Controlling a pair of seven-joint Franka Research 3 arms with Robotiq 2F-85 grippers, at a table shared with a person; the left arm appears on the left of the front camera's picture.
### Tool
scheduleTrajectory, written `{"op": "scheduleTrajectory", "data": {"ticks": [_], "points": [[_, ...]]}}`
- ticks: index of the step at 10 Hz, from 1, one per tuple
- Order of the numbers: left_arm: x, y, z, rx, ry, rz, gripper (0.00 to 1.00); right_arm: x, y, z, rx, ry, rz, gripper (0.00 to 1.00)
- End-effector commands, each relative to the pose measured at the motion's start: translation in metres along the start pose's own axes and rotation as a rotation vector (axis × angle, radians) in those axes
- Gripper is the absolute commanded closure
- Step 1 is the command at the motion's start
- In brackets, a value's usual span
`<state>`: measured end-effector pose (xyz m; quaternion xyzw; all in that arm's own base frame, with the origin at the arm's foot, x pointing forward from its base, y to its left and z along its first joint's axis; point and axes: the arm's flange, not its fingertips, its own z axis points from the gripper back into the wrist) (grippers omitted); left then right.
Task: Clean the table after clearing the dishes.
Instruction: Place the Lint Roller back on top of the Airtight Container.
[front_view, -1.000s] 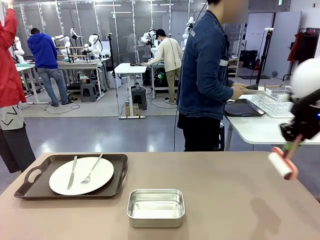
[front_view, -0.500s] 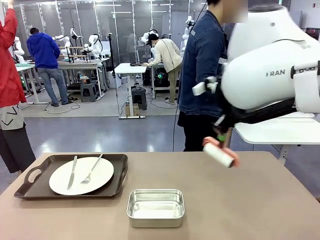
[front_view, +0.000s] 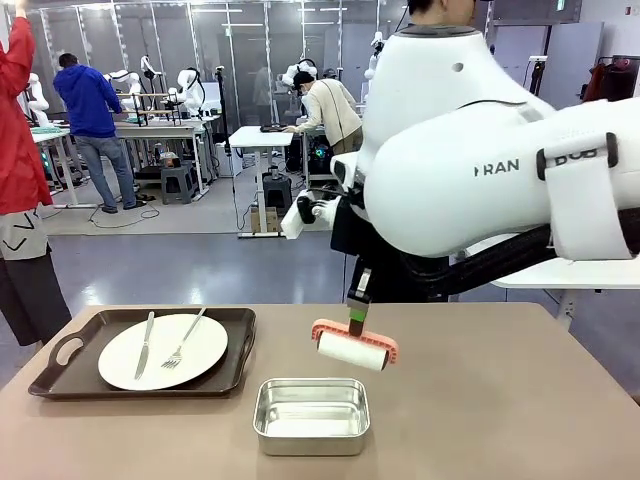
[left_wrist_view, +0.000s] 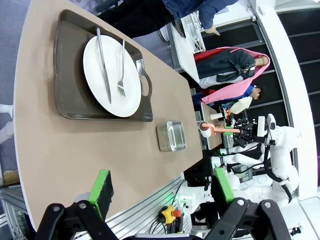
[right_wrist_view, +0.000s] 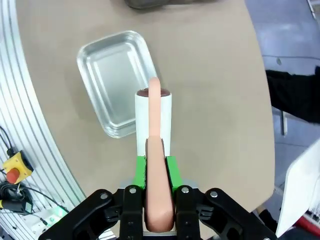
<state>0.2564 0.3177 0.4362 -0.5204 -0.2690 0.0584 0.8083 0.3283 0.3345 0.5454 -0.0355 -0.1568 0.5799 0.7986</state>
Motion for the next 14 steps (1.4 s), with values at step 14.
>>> {"op": "scheduleTrajectory", "data": {"ticks": [14], "points": [[-0.001, -0.001, 0.003, -0.011, -0.009, -0.009, 0.0, 0.089, -0.005, -0.103, 0.188, 0.084, 0.332, 0.79]]}}
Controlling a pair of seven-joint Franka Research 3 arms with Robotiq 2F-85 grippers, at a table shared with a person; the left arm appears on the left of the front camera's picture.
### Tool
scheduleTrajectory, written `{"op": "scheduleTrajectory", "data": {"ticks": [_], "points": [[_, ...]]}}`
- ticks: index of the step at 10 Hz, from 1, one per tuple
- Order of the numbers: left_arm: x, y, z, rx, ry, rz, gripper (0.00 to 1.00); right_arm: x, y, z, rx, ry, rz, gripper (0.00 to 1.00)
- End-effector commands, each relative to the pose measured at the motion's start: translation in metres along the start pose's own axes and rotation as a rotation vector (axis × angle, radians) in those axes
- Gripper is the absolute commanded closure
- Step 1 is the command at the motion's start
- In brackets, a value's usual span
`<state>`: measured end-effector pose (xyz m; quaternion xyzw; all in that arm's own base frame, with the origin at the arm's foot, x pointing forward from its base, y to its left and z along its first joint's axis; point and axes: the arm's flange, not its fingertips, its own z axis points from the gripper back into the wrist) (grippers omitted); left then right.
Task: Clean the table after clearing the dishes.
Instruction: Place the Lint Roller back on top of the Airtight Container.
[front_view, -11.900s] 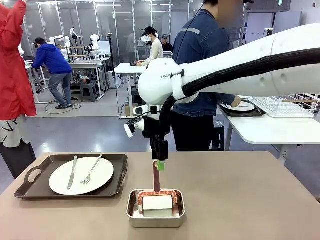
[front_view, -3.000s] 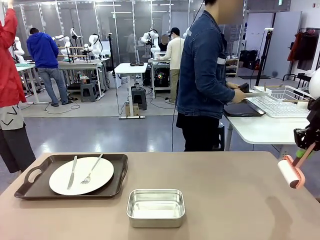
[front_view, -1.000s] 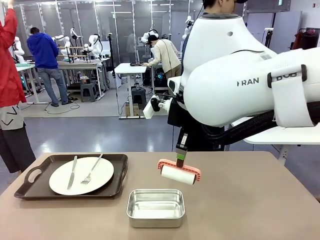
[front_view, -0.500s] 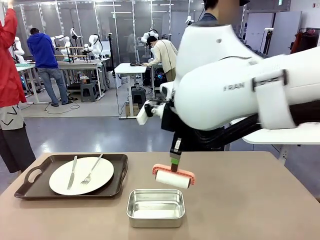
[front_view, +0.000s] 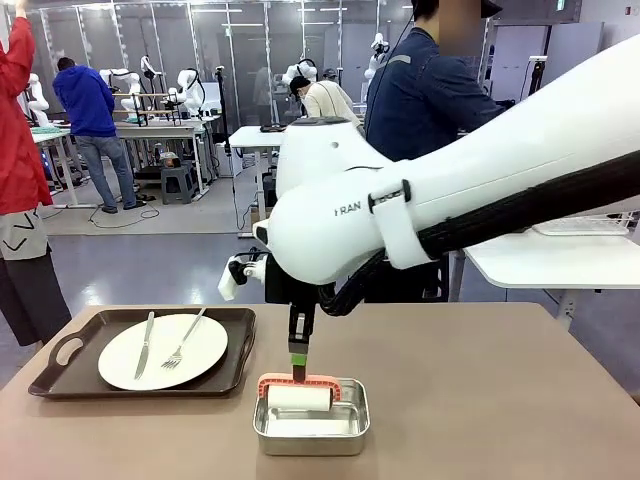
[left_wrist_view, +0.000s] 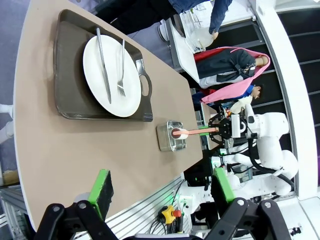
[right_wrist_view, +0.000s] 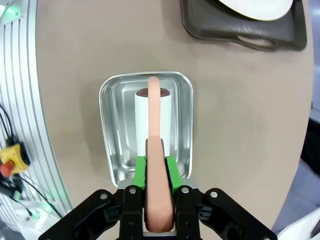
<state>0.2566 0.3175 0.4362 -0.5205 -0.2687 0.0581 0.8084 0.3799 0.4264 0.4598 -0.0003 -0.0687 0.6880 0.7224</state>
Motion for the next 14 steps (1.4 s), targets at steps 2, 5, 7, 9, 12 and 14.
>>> {"op": "scheduleTrajectory", "data": {"ticks": [2, 5, 7, 9, 12, 14], "points": [[-0.001, -0.001, 0.003, -0.011, -0.01, -0.008, 0.0, 0.005, -0.019, -0.004, -0.001, 0.039, 0.108, 0.79], [-0.001, -0.001, 0.003, -0.011, -0.01, -0.008, 0.0, -0.003, -0.041, -0.02, 0.093, 0.067, 0.128, 0.79], [-0.001, -0.001, 0.003, -0.011, -0.01, -0.008, 0.0, -0.008, -0.058, -0.034, 0.119, 0.037, 0.098, 0.79], [-0.001, -0.001, 0.003, -0.011, -0.01, -0.008, 0.0, -0.013, -0.072, -0.046, 0.129, 0.037, 0.076, 0.79], [-0.001, -0.001, 0.003, -0.011, -0.01, -0.008, 0.0, -0.017, -0.094, -0.054, 0.133, 0.032, 0.059, 0.72], [-0.001, -0.001, 0.003, -0.011, -0.01, -0.008, 0.0, -0.018, -0.104, -0.048, 0.07, 0.025, 0.056, 0.38]]}}
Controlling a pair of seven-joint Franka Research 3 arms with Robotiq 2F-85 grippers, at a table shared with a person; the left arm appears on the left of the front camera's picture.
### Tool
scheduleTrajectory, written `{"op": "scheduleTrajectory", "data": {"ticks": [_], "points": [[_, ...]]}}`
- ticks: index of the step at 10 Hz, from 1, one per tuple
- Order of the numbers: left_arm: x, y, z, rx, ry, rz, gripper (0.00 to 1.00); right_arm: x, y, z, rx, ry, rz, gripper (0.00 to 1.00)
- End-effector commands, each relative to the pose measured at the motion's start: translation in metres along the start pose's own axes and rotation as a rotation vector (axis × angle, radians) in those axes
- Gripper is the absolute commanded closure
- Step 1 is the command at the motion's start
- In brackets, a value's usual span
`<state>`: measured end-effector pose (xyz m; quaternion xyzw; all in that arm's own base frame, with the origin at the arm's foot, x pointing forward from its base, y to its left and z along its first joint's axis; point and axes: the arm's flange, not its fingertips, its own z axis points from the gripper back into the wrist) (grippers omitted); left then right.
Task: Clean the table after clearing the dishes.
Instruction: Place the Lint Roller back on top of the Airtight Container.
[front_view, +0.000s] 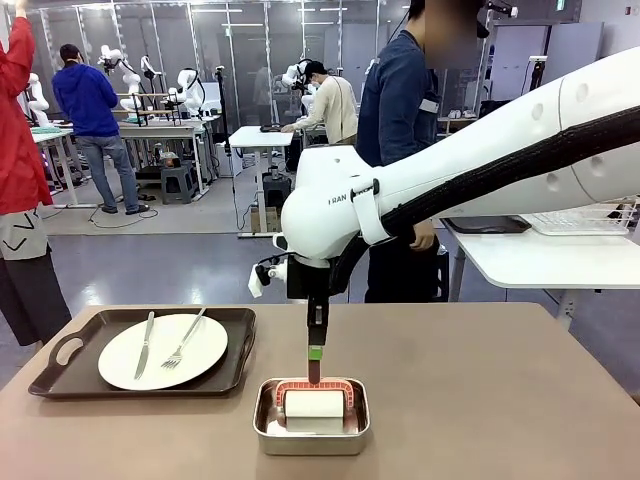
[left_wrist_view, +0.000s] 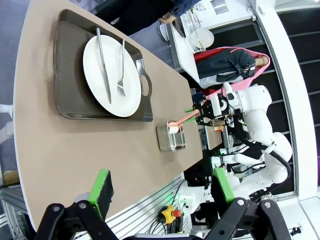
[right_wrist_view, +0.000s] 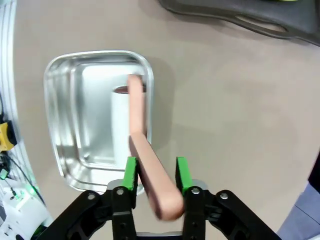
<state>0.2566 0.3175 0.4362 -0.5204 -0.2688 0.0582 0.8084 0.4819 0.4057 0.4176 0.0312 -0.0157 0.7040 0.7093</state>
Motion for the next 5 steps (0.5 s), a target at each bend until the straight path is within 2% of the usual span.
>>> {"op": "scheduleTrajectory", "data": {"ticks": [1, 2, 3, 5], "points": [[-0.001, -0.001, 0.003, -0.011, -0.01, -0.008, 0.0, 0.001, -0.008, 0.005, -0.07, -0.004, 0.015, 0.2], [-0.001, -0.001, 0.003, -0.011, -0.01, -0.008, 0.0, 0.0, -0.011, 0.006, -0.062, 0.015, -0.006, 0.04], [-0.001, -0.001, 0.003, -0.011, -0.01, -0.008, 0.0, -0.003, -0.013, 0.009, -0.06, -0.006, -0.023, 0.0], [-0.001, -0.001, 0.003, -0.011, -0.01, -0.008, 0.0, -0.01, -0.012, 0.017, -0.086, -0.032, -0.029, 0.0]]}}
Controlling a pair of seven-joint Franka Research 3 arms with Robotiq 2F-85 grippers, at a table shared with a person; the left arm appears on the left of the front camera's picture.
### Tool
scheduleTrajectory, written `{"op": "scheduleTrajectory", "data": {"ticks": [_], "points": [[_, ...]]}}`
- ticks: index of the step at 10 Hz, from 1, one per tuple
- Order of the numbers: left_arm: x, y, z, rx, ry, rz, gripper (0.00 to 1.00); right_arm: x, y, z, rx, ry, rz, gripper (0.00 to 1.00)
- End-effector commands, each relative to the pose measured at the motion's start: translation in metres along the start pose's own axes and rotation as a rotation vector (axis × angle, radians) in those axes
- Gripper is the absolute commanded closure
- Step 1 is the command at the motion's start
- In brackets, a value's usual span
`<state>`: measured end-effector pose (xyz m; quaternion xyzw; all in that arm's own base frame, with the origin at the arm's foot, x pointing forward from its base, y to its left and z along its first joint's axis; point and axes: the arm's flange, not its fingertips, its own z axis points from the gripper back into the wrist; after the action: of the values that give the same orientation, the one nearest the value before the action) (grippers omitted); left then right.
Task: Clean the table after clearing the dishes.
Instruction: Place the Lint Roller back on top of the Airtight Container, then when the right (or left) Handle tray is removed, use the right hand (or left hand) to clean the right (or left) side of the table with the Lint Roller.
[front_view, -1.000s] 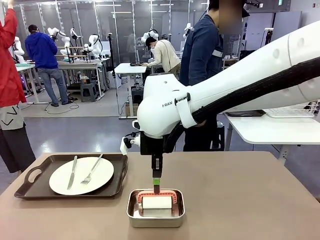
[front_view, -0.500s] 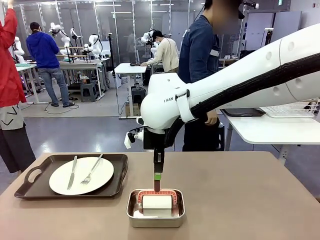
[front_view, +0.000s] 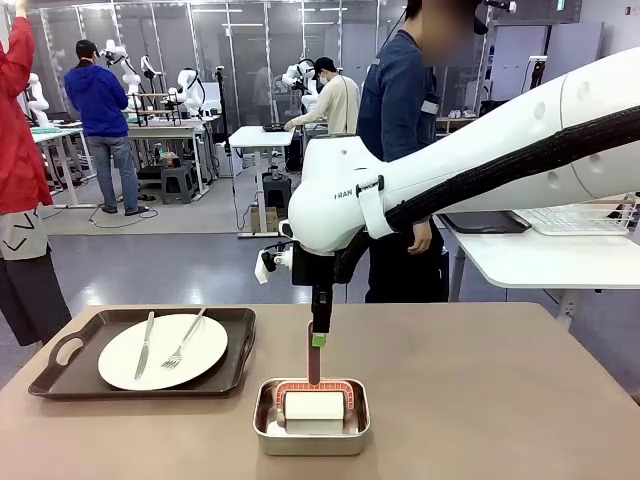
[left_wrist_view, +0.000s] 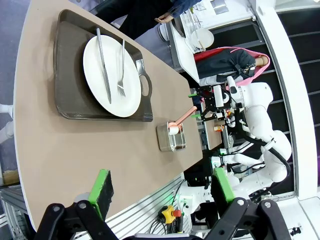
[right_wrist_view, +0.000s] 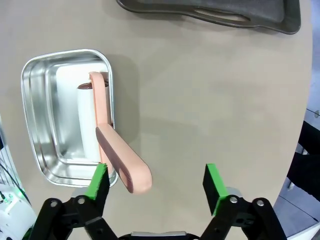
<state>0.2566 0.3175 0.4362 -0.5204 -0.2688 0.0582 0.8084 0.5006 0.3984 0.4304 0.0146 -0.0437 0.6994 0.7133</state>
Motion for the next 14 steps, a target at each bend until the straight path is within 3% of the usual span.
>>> {"op": "scheduleTrajectory", "data": {"ticks": [1, 14], "points": [[-0.001, -0.001, 0.003, -0.011, -0.01, -0.008, 0.0, -0.005, 0.008, 0.009, -0.039, -0.03, -0.008, 0.0], [-0.001, -0.001, 0.003, -0.011, -0.01, -0.008, 0.0, 0.001, 0.0, 0.013, -0.034, -0.02, 0.001, 0.0]]}}
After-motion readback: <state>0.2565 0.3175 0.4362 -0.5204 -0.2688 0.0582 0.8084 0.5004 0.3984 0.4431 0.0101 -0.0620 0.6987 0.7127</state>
